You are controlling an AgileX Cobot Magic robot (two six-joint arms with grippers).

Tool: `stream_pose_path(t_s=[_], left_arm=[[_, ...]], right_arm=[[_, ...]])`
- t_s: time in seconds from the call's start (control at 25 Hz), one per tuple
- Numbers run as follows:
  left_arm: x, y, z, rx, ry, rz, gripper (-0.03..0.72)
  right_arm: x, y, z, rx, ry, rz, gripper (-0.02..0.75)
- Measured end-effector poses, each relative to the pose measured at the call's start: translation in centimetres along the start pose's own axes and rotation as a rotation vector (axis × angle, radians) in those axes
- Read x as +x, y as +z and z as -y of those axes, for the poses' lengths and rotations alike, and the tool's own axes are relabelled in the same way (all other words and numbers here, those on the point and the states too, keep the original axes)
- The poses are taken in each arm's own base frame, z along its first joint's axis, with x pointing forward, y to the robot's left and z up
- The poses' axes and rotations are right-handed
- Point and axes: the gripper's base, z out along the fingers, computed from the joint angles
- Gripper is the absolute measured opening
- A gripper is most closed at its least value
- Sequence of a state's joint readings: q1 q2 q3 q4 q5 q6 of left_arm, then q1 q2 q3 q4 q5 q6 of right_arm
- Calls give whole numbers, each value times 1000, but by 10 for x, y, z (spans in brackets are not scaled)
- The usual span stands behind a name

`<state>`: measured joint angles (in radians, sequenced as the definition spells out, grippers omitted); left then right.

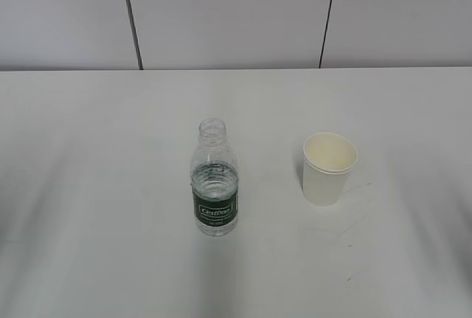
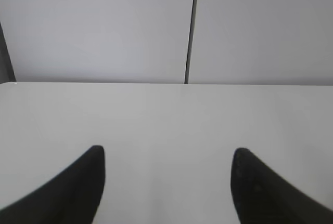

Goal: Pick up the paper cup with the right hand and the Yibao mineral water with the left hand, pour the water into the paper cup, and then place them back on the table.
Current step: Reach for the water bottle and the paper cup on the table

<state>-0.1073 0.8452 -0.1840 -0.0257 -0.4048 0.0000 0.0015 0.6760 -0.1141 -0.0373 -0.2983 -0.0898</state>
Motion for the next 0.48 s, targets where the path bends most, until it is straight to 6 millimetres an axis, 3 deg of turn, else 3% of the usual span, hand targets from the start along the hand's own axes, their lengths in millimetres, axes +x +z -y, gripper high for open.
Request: stream_pose_path(t_s=[0.48], left_arm=[[15, 33, 6, 69, 63, 23, 468]], right_arm=[[0, 13, 0, -2, -25, 23, 585]])
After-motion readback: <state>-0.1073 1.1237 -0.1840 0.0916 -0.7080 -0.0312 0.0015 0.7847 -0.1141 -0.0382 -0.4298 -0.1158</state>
